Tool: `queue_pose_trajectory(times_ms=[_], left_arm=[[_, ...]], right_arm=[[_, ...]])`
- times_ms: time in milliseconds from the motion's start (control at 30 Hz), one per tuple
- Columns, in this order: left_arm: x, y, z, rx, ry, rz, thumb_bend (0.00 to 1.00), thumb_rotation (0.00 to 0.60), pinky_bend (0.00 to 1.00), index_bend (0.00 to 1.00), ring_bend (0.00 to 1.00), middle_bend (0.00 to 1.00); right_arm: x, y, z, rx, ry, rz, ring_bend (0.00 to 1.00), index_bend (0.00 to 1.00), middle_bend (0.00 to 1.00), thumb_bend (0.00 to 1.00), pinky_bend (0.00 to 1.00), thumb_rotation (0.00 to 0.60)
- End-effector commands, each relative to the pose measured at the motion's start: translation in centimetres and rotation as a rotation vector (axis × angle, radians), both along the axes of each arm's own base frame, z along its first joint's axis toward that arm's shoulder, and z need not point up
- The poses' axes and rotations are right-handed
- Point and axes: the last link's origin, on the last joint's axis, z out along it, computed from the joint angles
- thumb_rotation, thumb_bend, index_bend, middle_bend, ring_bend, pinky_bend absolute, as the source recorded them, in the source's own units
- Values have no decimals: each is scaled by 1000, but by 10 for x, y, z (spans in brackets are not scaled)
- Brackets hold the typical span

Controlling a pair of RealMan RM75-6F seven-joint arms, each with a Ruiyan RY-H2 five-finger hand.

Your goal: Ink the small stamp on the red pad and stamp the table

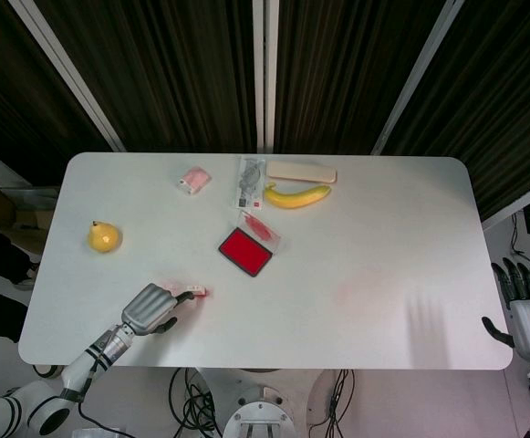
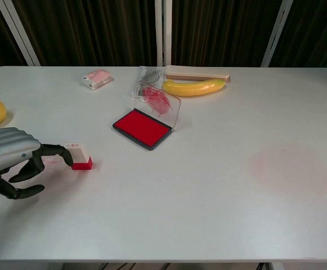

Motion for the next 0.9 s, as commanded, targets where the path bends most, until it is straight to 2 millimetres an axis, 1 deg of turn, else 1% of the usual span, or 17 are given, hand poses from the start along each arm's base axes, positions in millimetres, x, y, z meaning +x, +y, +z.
queue_pose_trajectory(times_ms=[33,667,767,833,900], left_arm=[[-1,1,0,0,3,3,365,600,799,265,669,854],[-3,7,2,21,2,20,366,600,799,265,670,856],[-5,8,5,33,8,24,366,600,800,271,670,856],[-9,11,11,68,17,36,366,600,806,310,671,857],[-12,16,20,139,19,49,366,600,828,393,682,860]], right_arm=[[-1,0,0,-2,0,-1,0,0,0,141,0,600],[-1,1,0,-3,2,-2,0,0,0,141,0,600],[-1,1,0,-1,2,-3,0,0,0,141,0,600],[-1,1,0,-1,2,-2,0,0,0,141,0,600],[0,1,0,-3,2,-1,0,0,0,141,0,600]])
